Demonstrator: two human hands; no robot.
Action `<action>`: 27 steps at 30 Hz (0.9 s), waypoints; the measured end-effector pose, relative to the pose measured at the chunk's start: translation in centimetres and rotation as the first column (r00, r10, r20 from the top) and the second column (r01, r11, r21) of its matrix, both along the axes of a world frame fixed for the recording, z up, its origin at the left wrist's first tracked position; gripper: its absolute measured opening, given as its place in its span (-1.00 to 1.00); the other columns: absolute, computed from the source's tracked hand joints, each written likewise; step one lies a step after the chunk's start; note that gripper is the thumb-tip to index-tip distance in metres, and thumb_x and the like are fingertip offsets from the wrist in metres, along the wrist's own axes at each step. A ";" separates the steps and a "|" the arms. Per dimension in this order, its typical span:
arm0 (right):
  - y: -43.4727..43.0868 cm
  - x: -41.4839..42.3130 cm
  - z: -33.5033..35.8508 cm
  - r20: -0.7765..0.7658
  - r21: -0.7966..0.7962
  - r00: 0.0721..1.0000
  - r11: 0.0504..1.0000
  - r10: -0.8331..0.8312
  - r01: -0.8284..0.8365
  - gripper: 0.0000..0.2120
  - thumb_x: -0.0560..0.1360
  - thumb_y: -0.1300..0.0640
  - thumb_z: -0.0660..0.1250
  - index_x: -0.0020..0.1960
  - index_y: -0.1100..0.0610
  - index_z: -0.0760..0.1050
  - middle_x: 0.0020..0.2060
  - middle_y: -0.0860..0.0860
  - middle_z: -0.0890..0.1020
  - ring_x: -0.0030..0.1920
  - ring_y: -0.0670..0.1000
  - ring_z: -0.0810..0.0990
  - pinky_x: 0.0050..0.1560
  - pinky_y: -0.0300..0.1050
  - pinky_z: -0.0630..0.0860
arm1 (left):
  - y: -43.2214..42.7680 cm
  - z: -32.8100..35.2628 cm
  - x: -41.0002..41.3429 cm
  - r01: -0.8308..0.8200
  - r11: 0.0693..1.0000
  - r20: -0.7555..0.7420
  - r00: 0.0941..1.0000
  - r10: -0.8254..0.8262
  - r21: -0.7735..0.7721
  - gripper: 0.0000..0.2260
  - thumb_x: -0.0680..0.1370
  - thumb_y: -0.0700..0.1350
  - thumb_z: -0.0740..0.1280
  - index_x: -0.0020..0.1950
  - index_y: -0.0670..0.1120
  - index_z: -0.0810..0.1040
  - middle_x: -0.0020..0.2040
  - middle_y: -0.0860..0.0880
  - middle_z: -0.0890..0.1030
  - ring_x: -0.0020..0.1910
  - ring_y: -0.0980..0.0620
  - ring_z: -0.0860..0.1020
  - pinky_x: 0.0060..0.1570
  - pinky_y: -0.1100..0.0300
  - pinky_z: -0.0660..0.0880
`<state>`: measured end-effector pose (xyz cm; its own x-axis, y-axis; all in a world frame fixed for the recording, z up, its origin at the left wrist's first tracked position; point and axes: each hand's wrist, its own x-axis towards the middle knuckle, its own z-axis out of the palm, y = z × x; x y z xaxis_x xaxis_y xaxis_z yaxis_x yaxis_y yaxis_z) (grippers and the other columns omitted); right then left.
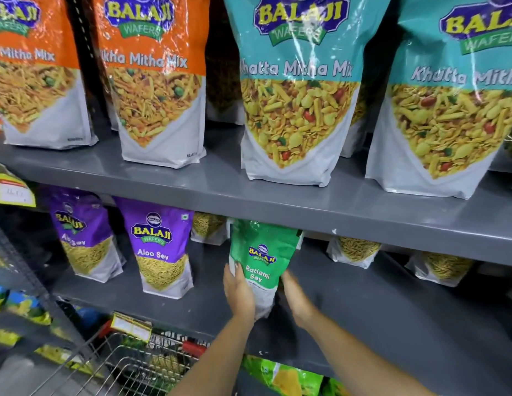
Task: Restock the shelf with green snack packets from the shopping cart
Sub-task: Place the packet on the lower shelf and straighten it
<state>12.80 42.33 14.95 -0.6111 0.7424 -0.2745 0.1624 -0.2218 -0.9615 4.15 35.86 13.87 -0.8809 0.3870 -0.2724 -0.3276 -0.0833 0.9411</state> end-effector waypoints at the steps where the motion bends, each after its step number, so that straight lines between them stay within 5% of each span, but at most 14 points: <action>1: 0.3 -0.1 -0.1 0.002 -0.015 1.000 1.000 0.010 -0.010 -0.63 0.55 -0.05 0.10 0.15 0.14 0.52 0.15 0.04 0.64 0.19 0.00 0.57 0.22 -0.05 0.46 | 0.1 0.1 -0.2 0.014 0.999 0.016 1.000 -0.014 0.034 -0.30 0.33 0.31 0.16 0.41 0.02 0.33 0.39 -0.12 0.45 0.33 -0.12 0.46 0.34 -0.15 0.39; 6: 1.8 -1.3 1.6 -0.061 -0.127 0.998 0.992 -0.025 0.018 -0.61 0.62 0.00 -0.02 -0.12 0.02 0.56 -0.34 -0.16 0.72 -0.17 -0.08 0.60 -0.15 -0.19 0.48 | -0.8 1.9 1.2 -0.140 0.990 0.088 0.986 0.142 -0.033 -0.30 0.43 0.19 0.20 0.50 -0.09 0.19 0.50 -0.13 0.29 0.44 -0.13 0.33 0.41 -0.12 0.28; 9: 1.6 -2.1 0.9 -0.157 -0.231 0.985 0.972 -0.069 0.032 -0.57 0.63 -0.01 -0.03 -0.10 0.07 0.59 -0.28 -0.05 0.75 -0.23 -0.04 0.68 -0.18 -0.13 0.53 | -1.3 2.3 2.3 -0.157 0.986 0.111 0.980 0.163 -0.059 -0.53 0.57 0.04 0.17 0.43 -0.11 0.29 0.41 -0.19 0.40 0.34 -0.20 0.42 0.33 -0.09 0.36; 13: -1.2 -2.7 -0.8 -0.130 -0.313 0.985 0.947 -0.117 0.071 -0.54 0.64 -0.05 -0.05 -0.11 0.09 0.58 -0.36 -0.05 0.74 -0.38 -0.12 0.70 -0.39 -0.29 0.59 | -0.5 0.6 1.3 -0.035 0.997 0.161 0.987 0.022 0.075 -0.59 0.46 0.20 0.20 0.12 -0.06 0.50 0.21 -0.16 0.58 0.11 -0.15 0.57 0.20 -0.08 0.48; 16: -3.3 -3.2 -1.1 -0.103 -0.314 0.964 0.928 -0.244 0.201 -0.46 0.55 -0.27 0.01 0.11 0.10 0.56 -0.11 0.01 0.74 -0.10 0.00 0.72 -0.02 -0.04 0.66 | -0.3 0.2 -0.2 0.122 0.962 0.316 0.928 -0.199 0.246 -0.48 0.51 0.18 0.17 0.25 -0.20 0.51 0.22 -0.29 0.57 0.17 -0.26 0.57 0.26 -0.16 0.46; 19: -1.7 -3.0 -3.1 -0.149 -0.324 0.926 0.902 -0.345 0.284 -0.30 0.34 -0.44 0.16 0.24 0.05 0.47 0.16 0.09 0.63 0.11 0.10 0.64 0.23 0.13 0.53 | -0.9 0.6 -0.8 0.167 0.965 0.308 0.924 -0.225 0.202 -0.43 0.48 0.25 0.20 0.26 -0.16 0.52 0.22 -0.22 0.59 0.19 -0.22 0.57 0.29 -0.15 0.44; 21: -1.2 -2.6 -0.2 -0.144 -0.343 0.925 0.895 -0.350 0.285 -0.25 0.34 -0.46 0.16 0.31 0.06 0.42 0.24 0.05 0.57 0.15 0.05 0.60 0.22 0.00 0.50 | -1.9 0.6 -0.1 0.027 0.987 0.225 0.972 -0.064 0.161 -0.46 0.47 0.25 0.24 0.32 -0.07 0.47 0.31 -0.04 0.52 0.29 -0.07 0.49 0.38 -0.06 0.35; 23: 0.1 -2.3 2.0 -0.139 -0.339 0.924 0.894 -0.355 0.293 -0.46 0.54 -0.28 0.03 0.28 0.09 0.40 0.16 -0.01 0.54 0.10 0.00 0.54 0.10 -0.13 0.45 | -3.5 1.0 2.6 -0.149 0.982 0.061 0.988 0.142 0.116 -0.63 0.60 0.02 0.15 0.38 -0.08 0.40 0.33 0.02 0.44 0.36 0.03 0.39 0.41 0.05 0.27; 25: 2.1 -2.6 2.3 -0.111 -0.309 0.934 0.905 -0.339 0.292 -0.49 0.61 -0.19 -0.06 0.23 0.14 0.44 0.06 0.05 0.59 -0.02 0.00 0.56 -0.05 -0.16 0.46 | -4.5 -0.1 6.1 -0.143 0.976 -0.116 0.980 0.163 0.162 -0.63 0.60 -0.15 0.15 0.41 -0.03 0.34 0.41 -0.01 0.39 0.43 0.01 0.33 0.43 0.00 0.27; 27: 2.2 -2.9 2.7 -0.110 -0.251 0.965 0.946 -0.236 0.203 -0.45 0.61 -0.18 -0.08 0.22 0.17 0.49 0.17 0.13 0.59 0.00 0.04 0.58 0.03 -0.08 0.50 | -5.1 -1.1 8.4 -0.076 0.991 -0.266 0.958 0.104 0.114 -0.46 0.48 -0.27 0.12 0.43 0.11 0.24 0.49 0.00 0.29 0.49 0.05 0.23 0.48 0.04 0.20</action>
<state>9.94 44.55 17.61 -0.4840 0.7867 -0.3832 -0.0450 -0.4597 -0.8869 12.59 30.73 12.79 -0.9485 0.3163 0.0176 -0.0487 -0.2004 0.9785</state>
